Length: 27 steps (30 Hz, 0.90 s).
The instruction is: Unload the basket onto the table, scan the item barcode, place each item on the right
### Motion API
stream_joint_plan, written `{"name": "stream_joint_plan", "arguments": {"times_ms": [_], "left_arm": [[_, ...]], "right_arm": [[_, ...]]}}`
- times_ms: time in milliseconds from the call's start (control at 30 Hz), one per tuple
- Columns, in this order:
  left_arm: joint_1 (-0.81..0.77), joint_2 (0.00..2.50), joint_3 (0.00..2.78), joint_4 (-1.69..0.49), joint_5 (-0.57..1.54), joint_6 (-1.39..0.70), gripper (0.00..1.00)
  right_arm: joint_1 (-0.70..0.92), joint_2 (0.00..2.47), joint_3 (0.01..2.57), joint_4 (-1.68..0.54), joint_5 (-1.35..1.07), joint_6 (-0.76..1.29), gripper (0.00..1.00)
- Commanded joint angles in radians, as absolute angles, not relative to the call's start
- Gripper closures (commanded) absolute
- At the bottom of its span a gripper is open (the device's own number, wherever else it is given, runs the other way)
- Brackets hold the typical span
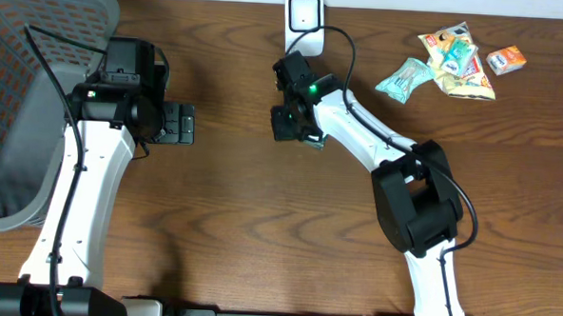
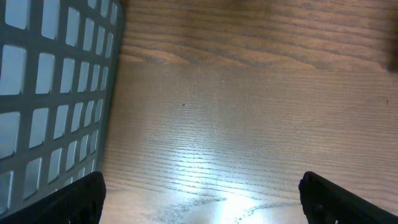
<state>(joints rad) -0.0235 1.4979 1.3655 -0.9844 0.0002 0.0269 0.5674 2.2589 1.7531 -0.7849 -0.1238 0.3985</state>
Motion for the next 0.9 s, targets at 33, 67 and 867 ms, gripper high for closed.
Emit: {"name": "stream_joint_plan", "arguments": {"times_ms": [33, 67, 867], "left_arm": [[-0.024, 1.504, 1.359, -0.985, -0.009, 0.033, 0.03], [-0.024, 1.504, 1.359, -0.985, -0.009, 0.033, 0.02], [-0.024, 1.504, 1.359, -0.985, -0.009, 0.033, 0.02]], "right_arm": [[0.562, 2.278, 1.763, -0.835, -0.067, 0.422, 0.99], [0.561, 2.278, 1.764, -0.847, -0.047, 0.422, 0.99], [0.434, 2.057, 1.766, -0.933, 0.17, 0.339, 0.96]]}}
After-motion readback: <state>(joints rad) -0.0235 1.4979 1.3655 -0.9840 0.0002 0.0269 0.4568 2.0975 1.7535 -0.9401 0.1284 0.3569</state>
